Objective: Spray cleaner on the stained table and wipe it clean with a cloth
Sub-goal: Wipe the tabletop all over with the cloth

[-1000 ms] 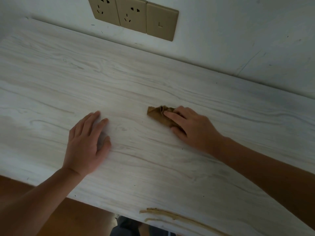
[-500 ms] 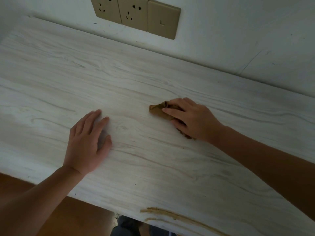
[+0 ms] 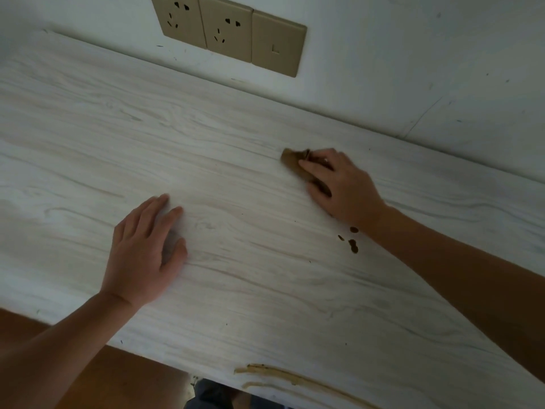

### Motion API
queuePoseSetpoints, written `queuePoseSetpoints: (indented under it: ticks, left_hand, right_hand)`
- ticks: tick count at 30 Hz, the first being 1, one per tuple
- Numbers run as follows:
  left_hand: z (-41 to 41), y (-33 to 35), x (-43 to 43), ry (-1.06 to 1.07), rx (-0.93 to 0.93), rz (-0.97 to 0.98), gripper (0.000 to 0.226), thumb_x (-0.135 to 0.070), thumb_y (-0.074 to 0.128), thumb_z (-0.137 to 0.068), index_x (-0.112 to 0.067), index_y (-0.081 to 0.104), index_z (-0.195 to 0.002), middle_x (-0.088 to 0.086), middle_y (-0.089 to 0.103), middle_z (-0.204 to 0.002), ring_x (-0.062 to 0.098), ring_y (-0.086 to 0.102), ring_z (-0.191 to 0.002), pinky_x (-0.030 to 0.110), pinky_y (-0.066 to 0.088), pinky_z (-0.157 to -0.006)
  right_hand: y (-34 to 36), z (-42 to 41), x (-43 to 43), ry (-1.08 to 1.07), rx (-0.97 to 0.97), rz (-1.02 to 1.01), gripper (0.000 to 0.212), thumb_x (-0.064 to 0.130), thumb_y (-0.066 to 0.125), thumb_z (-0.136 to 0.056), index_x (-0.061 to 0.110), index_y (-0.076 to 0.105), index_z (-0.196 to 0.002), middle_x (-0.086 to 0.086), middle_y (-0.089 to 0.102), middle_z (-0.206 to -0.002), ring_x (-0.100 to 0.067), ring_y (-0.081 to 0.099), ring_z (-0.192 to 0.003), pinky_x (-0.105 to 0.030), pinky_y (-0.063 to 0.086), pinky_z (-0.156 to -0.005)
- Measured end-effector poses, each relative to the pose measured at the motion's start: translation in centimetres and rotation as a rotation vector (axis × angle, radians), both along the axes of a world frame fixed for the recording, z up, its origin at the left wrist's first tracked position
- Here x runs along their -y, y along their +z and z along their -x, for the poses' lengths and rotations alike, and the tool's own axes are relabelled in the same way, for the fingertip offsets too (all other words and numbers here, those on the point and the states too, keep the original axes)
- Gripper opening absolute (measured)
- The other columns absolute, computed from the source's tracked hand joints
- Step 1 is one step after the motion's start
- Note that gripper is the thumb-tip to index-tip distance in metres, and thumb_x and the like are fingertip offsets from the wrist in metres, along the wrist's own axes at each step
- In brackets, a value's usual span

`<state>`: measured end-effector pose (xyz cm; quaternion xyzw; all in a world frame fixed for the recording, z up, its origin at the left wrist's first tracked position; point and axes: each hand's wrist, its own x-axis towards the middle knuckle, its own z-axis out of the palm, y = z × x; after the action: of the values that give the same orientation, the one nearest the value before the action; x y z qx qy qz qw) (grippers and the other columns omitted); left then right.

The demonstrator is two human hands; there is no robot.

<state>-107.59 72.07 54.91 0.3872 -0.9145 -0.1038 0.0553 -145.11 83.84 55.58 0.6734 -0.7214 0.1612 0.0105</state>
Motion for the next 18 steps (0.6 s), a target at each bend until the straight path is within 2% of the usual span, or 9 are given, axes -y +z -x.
queuePoseSetpoints:
  ticks: [4, 6, 8, 10, 12, 15, 18]
  left_hand:
    - [-0.1, 0.0, 0.0, 0.002, 0.002, -0.005, 0.062, -0.045, 0.039, -0.093, -0.012, 0.053, -0.144, 0.011, 0.041, -0.159, 0.033, 0.034, -0.149, 0.051, 0.031, -0.117]
    - [0.0, 0.1, 0.0, 0.006, -0.003, -0.008, 0.061, -0.045, 0.039, -0.093, -0.013, 0.053, -0.143, 0.011, 0.041, -0.158, 0.033, 0.035, -0.149, 0.050, 0.032, -0.116]
    - [0.0, 0.1, 0.0, 0.008, -0.011, -0.011, 0.061, -0.044, 0.040, -0.092, -0.013, 0.054, -0.142, 0.011, 0.042, -0.158, 0.033, 0.036, -0.148, 0.050, 0.032, -0.116]
    - [0.0, 0.1, 0.0, 0.009, -0.011, -0.016, 0.061, -0.044, 0.040, -0.092, -0.013, 0.054, -0.142, 0.010, 0.042, -0.158, 0.033, 0.036, -0.149, 0.050, 0.032, -0.116]
    - [-0.1, 0.0, 0.0, 0.007, -0.007, -0.020, 0.061, -0.045, 0.040, -0.092, -0.013, 0.054, -0.142, 0.010, 0.042, -0.158, 0.032, 0.035, -0.149, 0.050, 0.032, -0.116]
    - [-0.1, 0.0, 0.1, 0.004, 0.004, -0.020, 0.061, -0.046, 0.039, -0.093, -0.014, 0.053, -0.143, 0.010, 0.041, -0.159, 0.032, 0.034, -0.150, 0.050, 0.031, -0.117]
    - [-0.1, -0.1, 0.1, 0.000, 0.007, -0.017, 0.061, -0.045, 0.039, -0.093, -0.013, 0.053, -0.144, 0.010, 0.041, -0.159, 0.032, 0.033, -0.150, 0.050, 0.030, -0.118]
  right_hand:
    - [0.7, -0.5, -1.5, 0.088, -0.009, -0.089, 0.050, 0.036, 0.055, -0.098, 0.019, 0.051, -0.144, -0.004, 0.048, -0.141, -0.019, 0.053, -0.114, -0.027, 0.056, -0.070]
    - [1.5, -0.1, -1.6, 0.048, -0.005, -0.104, 0.058, 0.038, 0.057, -0.095, 0.019, 0.044, -0.148, -0.004, 0.046, -0.142, -0.018, 0.053, -0.115, -0.026, 0.055, -0.071]
    - [2.1, 0.1, -1.8, -0.047, 0.013, -0.090, 0.063, 0.041, 0.060, -0.092, 0.018, 0.042, -0.148, -0.003, 0.049, -0.136, -0.017, 0.053, -0.111, -0.026, 0.054, -0.071]
    - [2.2, 0.2, -2.0, -0.108, 0.031, -0.112, 0.057, 0.042, 0.060, -0.093, 0.018, 0.048, -0.143, -0.002, 0.055, -0.126, -0.017, 0.055, -0.105, -0.025, 0.049, -0.072]
    - [1.9, 0.2, -2.2, -0.078, 0.043, -0.120, 0.047, 0.035, 0.060, -0.095, 0.017, 0.054, -0.137, 0.000, 0.060, -0.117, -0.018, 0.057, -0.099, -0.024, 0.045, -0.072]
    - [2.0, 1.2, -1.4, -0.019, -0.008, -0.061, 0.038, 0.020, 0.063, -0.092, 0.016, 0.062, -0.129, -0.002, 0.065, -0.111, -0.019, 0.058, -0.096, -0.026, 0.047, -0.071]
    - [2.3, 3.9, 0.2, -0.016, -0.062, -0.005, 0.036, 0.007, 0.062, -0.088, 0.012, 0.066, -0.123, -0.007, 0.066, -0.111, -0.025, 0.056, -0.100, -0.035, 0.049, -0.084]
